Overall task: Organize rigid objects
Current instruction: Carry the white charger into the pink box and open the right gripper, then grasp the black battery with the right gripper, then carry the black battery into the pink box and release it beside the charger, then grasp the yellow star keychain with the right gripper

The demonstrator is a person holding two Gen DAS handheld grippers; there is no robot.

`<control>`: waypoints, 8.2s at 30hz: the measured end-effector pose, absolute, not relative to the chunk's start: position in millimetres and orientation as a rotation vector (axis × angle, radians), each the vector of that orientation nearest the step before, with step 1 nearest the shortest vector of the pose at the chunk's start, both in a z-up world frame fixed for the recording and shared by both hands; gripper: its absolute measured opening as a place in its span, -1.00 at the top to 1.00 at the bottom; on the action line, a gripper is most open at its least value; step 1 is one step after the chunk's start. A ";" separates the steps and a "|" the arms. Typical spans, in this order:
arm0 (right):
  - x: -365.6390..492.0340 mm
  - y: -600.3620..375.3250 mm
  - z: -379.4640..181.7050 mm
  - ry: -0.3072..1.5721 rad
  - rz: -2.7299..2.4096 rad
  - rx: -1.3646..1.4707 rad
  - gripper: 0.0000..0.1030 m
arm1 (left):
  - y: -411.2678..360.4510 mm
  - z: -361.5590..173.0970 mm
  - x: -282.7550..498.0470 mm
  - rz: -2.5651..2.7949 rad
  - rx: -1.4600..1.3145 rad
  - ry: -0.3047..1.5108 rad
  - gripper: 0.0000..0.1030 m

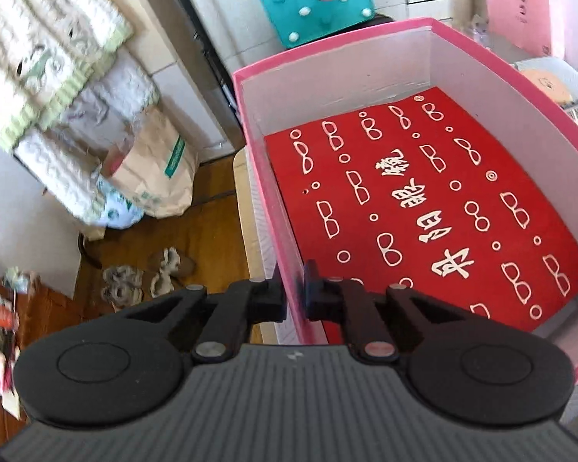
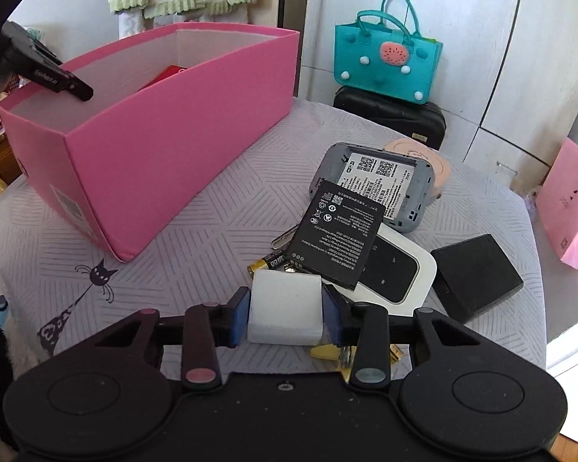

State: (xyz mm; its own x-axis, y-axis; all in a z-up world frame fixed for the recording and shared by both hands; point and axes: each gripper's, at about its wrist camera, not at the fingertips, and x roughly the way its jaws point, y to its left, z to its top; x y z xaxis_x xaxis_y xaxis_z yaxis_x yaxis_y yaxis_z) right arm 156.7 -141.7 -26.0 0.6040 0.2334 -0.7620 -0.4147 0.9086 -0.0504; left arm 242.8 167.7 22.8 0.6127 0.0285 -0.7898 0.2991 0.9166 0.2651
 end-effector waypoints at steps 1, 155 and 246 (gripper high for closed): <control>158.0 -142.8 -23.9 0.849 0.383 -0.225 0.12 | 167.5 22.7 241.1 -0.165 0.397 0.896 0.86; 217.7 -92.3 86.4 0.670 0.527 -0.351 -0.07 | 179.5 26.8 211.0 -0.308 0.231 0.949 0.76; 165.4 -197.5 -27.9 0.979 0.419 -0.137 0.36 | 180.1 27.9 208.3 -0.255 0.174 0.927 0.72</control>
State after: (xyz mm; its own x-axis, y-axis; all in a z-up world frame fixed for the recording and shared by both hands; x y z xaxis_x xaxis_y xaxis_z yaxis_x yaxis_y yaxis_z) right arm 165.4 -197.5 -27.9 0.4850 0.2825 -0.8277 -0.4038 0.9118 0.0746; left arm 208.3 180.1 27.9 0.5733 -0.1415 -0.8070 0.2906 0.9561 0.0387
